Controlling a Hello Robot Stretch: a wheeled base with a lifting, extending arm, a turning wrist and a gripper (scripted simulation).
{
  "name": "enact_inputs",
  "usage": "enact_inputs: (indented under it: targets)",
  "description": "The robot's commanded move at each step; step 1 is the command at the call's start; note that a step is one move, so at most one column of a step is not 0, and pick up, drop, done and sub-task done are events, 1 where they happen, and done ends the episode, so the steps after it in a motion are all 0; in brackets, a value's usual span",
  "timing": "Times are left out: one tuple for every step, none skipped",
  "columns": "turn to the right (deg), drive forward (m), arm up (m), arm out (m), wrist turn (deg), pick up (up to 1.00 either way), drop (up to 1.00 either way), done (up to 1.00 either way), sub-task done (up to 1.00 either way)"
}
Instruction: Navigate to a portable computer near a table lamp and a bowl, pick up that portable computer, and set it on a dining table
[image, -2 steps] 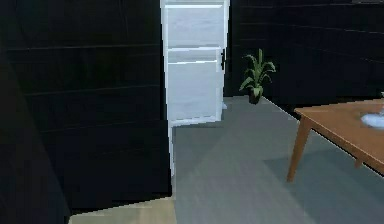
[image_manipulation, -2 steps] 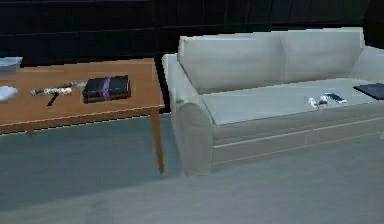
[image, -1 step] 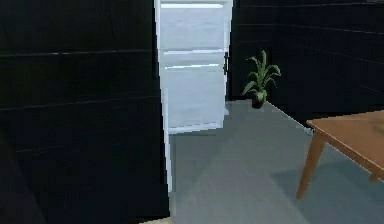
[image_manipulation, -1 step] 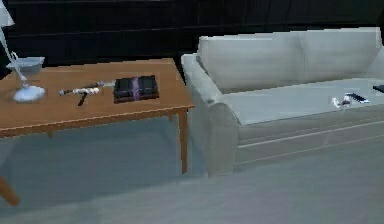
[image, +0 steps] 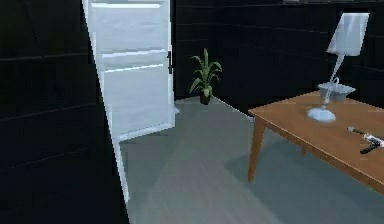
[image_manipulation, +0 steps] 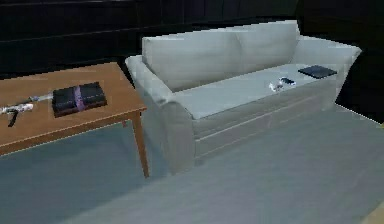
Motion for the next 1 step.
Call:
enact_inputs:
  targets:
    - [0.0, 1.0, 0.0, 0.0, 0.0, 0.0, 0.0, 0.0, 0.0]
